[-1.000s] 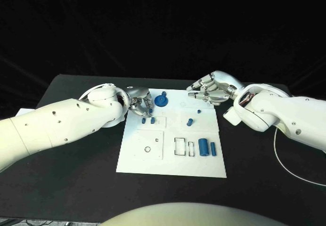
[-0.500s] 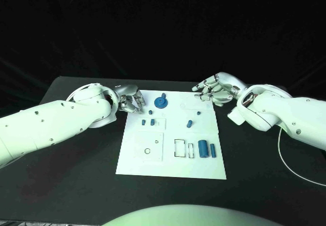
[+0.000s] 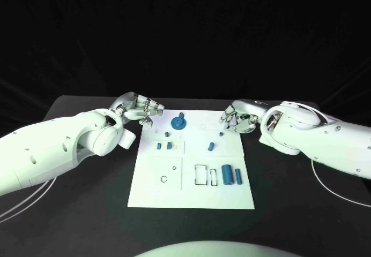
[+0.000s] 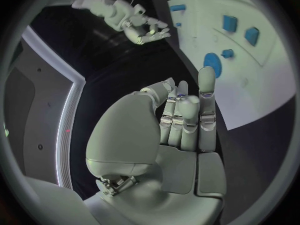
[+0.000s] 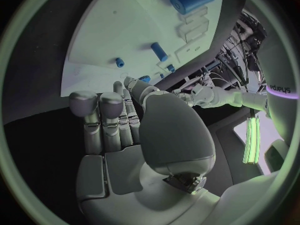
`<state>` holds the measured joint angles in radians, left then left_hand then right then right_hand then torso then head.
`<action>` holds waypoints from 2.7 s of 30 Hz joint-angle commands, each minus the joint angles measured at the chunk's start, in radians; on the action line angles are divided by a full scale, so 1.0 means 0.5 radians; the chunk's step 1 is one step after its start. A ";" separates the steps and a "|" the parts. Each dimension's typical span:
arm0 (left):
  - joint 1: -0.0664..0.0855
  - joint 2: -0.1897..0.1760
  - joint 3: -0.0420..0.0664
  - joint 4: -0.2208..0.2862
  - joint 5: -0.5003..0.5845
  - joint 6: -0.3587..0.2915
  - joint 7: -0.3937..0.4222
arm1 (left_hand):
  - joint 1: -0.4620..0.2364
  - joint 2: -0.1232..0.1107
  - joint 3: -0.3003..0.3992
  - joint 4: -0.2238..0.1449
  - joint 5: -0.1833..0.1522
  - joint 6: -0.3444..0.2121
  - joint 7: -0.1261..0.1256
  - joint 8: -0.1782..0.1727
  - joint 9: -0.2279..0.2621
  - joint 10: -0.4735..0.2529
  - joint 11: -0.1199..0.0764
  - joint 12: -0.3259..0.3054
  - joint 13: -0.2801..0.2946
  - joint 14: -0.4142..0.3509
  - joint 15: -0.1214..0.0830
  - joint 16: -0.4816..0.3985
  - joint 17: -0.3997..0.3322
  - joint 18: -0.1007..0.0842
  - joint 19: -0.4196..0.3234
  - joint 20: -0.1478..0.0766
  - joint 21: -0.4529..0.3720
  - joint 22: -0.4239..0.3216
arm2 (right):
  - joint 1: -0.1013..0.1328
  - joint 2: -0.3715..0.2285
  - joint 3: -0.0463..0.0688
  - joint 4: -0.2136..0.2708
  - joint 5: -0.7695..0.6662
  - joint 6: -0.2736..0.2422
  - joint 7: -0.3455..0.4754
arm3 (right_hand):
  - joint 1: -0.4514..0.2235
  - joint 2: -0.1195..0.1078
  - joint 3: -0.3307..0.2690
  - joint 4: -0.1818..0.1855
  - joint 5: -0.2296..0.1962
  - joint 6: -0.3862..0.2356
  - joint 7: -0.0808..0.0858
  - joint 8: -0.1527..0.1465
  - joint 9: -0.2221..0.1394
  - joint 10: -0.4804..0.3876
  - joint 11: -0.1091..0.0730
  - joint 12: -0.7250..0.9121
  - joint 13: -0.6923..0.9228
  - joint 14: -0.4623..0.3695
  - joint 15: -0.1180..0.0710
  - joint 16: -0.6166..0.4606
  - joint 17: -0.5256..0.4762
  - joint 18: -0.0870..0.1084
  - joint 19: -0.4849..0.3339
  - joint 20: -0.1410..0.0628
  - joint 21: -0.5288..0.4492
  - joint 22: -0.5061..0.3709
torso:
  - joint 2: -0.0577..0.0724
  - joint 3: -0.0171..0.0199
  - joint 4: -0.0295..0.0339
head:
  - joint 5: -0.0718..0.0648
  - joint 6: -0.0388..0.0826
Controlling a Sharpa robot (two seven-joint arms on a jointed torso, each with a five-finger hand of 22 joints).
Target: Assemble the parts on the task board
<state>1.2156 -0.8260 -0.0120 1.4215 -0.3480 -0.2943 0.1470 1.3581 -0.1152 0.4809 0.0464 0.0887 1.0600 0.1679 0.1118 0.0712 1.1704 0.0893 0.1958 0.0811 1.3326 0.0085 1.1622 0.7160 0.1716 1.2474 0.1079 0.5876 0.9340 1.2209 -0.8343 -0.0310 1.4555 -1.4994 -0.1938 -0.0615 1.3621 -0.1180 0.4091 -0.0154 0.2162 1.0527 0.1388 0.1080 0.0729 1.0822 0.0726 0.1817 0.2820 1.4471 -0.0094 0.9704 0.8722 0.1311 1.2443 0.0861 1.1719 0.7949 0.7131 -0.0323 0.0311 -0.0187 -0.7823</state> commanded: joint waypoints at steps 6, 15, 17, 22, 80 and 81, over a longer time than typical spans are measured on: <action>-0.006 -0.034 -0.003 0.027 0.896 -0.050 0.329 | -0.076 -0.006 -0.071 0.052 -0.008 -0.021 0.003 0.008 -0.005 -0.035 0.008 0.039 0.007 -0.046 0.002 -0.048 -0.086 0.021 -0.020 0.004 -0.055 -0.038 | -0.031 0.043 0.001 -0.016 -0.514 0.177 -0.140 | -0.011 -0.025 0.034 -0.014 -0.050 0.026 -0.018 -0.026 -0.004 0.000 -0.003 -0.071 -0.141 0.015 -0.026 -0.040 -0.025 0.025 -0.009 -0.002 -0.035 -0.038 | 0.003 0.0024 0.001 | -0.026 0.025; -0.007 -0.055 -0.004 0.060 0.981 -0.008 0.382 | -0.074 -0.001 -0.088 0.051 -0.006 -0.023 0.002 0.013 -0.004 -0.043 0.008 0.054 0.010 -0.066 0.002 -0.071 -0.127 0.021 -0.024 0.005 -0.072 -0.051 | -0.054 0.071 0.001 -0.020 -0.558 0.245 -0.127 | -0.013 -0.023 0.045 -0.020 -0.053 0.038 -0.022 -0.030 -0.003 0.002 -0.006 -0.088 -0.185 0.021 -0.038 -0.042 -0.022 0.025 -0.003 -0.013 -0.037 -0.036 | 0.003 0.0009 0.001 | -0.022 0.021; -0.007 -0.058 -0.004 0.070 0.986 0.005 0.386 | -0.074 0.000 -0.088 0.051 -0.006 -0.023 0.002 0.014 -0.004 -0.043 0.008 0.055 0.010 -0.067 0.002 -0.072 -0.129 0.021 -0.024 0.005 -0.073 -0.052 | -0.057 0.078 0.001 -0.025 -0.559 0.246 -0.124 | -0.014 -0.021 0.048 -0.020 -0.054 0.041 -0.022 -0.031 -0.002 0.005 -0.006 -0.090 -0.192 0.022 -0.039 -0.042 -0.022 0.025 -0.002 -0.015 -0.037 -0.037 | 0.004 0.0016 0.001 | -0.019 0.020; -0.008 -0.064 -0.004 0.092 0.991 0.033 0.394 | -0.072 0.003 -0.098 0.050 -0.006 -0.022 0.001 0.018 -0.004 -0.046 0.007 0.065 0.012 -0.079 0.002 -0.085 -0.153 0.022 -0.026 0.005 -0.083 -0.059 | -0.064 0.098 0.001 -0.037 -0.554 0.246 -0.115 | -0.019 -0.012 0.054 -0.018 -0.056 0.048 -0.021 -0.032 -0.002 0.014 -0.006 -0.093 -0.210 0.025 -0.041 -0.043 -0.020 0.024 0.001 -0.018 -0.038 -0.037 | 0.004 0.0015 0.000 | -0.018 0.017; -0.009 -0.065 -0.005 0.073 0.993 0.088 0.334 | -0.014 0.020 -0.113 0.000 0.001 -0.037 0.003 0.032 -0.005 -0.080 0.008 0.106 0.014 -0.131 0.002 -0.146 -0.260 0.022 -0.029 0.004 -0.129 -0.095 | -0.062 -0.020 0.047 0.289 -0.238 -0.107 -0.175 | -0.027 0.131 0.175 -0.058 -0.269 0.230 -0.040 0.013 0.053 0.274 -0.033 -0.118 -0.384 0.078 -0.038 0.075 0.087 -0.006 0.113 -0.018 0.077 0.134 | 0.000 0.0023 0.000 | -0.019 0.000; -0.010 -0.064 -0.005 0.073 0.993 0.089 0.333 | -0.014 0.020 -0.113 0.000 0.001 -0.037 0.003 0.032 -0.005 -0.080 0.008 0.106 0.014 -0.131 0.002 -0.146 -0.260 0.022 -0.029 0.004 -0.129 -0.095 | -0.062 -0.015 0.047 0.312 -0.220 -0.107 -0.170 | -0.027 0.131 0.176 -0.057 -0.269 0.229 -0.039 0.012 0.053 0.274 -0.033 -0.119 -0.385 0.078 -0.038 0.075 0.088 -0.006 0.113 -0.018 0.077 0.133 | 0.000 0.0012 0.002 | -0.014 0.000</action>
<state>1.2108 -0.8609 -0.0151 1.4573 0.1443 -0.2721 0.3131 1.3408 -0.1039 0.4241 0.0530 0.0887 1.0466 0.1694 0.1235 0.0701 1.1363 0.0945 0.2472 0.0871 1.2727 0.0090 1.0951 0.5867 0.1708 1.2398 0.1074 0.5285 0.8874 1.1895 -0.8444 -0.0081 1.6000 -1.6586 -0.2388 -0.1482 1.3529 -0.0579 0.4915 -0.0457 0.0863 1.1631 0.1153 0.1142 0.0985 1.2180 0.0514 0.1260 0.0895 1.4630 -0.0253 1.0022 0.9156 0.1313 1.2967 0.0773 1.2049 0.8602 0.7127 -0.0298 0.0306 -0.0288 -0.7828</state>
